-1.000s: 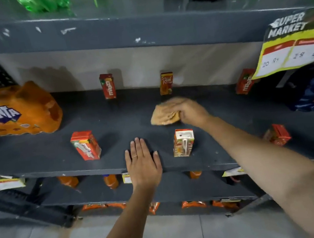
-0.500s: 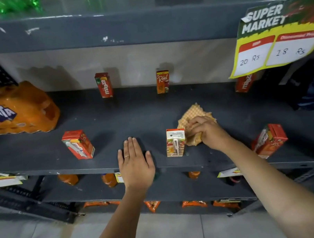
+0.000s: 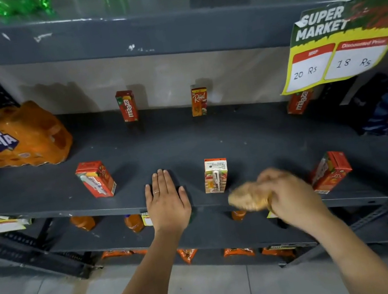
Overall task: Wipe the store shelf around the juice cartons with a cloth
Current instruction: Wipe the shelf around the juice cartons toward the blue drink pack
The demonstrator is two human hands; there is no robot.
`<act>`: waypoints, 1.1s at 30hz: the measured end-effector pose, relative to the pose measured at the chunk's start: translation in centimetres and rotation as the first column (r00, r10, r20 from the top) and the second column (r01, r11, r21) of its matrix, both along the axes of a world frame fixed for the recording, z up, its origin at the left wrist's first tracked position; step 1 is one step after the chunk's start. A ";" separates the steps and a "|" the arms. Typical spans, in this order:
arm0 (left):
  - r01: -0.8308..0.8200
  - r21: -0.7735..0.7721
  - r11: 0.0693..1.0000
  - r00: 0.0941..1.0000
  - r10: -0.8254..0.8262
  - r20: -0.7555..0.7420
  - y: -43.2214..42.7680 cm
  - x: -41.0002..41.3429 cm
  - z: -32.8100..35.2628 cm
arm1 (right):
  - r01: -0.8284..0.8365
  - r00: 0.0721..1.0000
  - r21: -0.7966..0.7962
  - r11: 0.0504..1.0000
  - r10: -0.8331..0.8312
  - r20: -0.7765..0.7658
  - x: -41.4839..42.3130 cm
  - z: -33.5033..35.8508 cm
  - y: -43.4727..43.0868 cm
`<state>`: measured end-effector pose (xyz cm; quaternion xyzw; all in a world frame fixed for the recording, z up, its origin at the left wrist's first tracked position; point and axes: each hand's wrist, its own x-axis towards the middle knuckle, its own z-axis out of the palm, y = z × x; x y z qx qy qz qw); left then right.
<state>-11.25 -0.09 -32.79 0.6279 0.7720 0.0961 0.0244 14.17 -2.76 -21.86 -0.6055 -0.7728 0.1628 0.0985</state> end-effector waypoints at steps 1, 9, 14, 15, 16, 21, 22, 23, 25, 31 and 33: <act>0.000 -0.002 1.000 1.000 0.000 -0.002 0.0 0.0 0.0 | 0.093 0.996 0.098 0.991 -0.093 -0.006 0.0 0.1 1.8; 0.032 -0.007 0.999 0.998 -0.032 0.045 -0.2 -0.3 0.4 | 0.255 0.903 0.022 0.967 -0.246 0.352 -3.6 -2.7 6.5; 0.110 0.022 0.994 0.980 -0.112 0.165 -0.1 -2.2 1.0 | 0.302 0.888 -0.118 0.946 -0.234 0.396 -2.1 -1.7 -1.0; 0.135 0.030 0.990 0.977 -0.138 0.159 -0.1 -3.0 1.0 | 0.279 0.903 -0.169 0.945 -0.199 0.381 -2.0 -1.1 -2.7; 0.166 0.034 0.986 0.976 -0.169 0.136 -0.1 -3.9 0.9 | 0.246 0.928 -0.219 0.944 -0.164 0.335 -2.3 -0.5 -4.4; 0.285 0.026 0.958 0.958 -0.286 0.031 -0.6 -6.4 0.3 | 0.083 0.996 -0.154 0.985 -0.086 -0.009 -10.4 1.8 -7.9; 0.287 0.018 0.958 0.957 -0.287 0.026 -0.6 -6.3 0.2 | 0.085 0.996 -0.065 0.994 -0.087 -0.031 -12.3 2.0 -7.5; 0.287 0.006 0.958 0.958 -0.287 0.023 -0.6 -6.2 0.1 | 0.099 0.994 0.029 0.995 -0.098 -0.039 -14.1 2.1 -6.7; 0.299 -0.025 0.954 0.954 -0.299 0.012 -0.5 -6.3 0.2 | 0.139 0.990 0.154 0.978 -0.138 -0.016 -17.1 1.8 -4.2; 0.374 -0.037 0.927 0.928 -0.373 0.024 -0.6 -6.9 0.3 | 0.382 0.921 0.043 0.923 -0.384 0.068 -20.5 0.4 2.2; 0.375 -0.037 0.926 0.927 -0.374 0.037 -0.6 -7.0 0.4 | 0.441 0.897 -0.016 0.897 -0.440 0.039 -20.3 0.1 2.2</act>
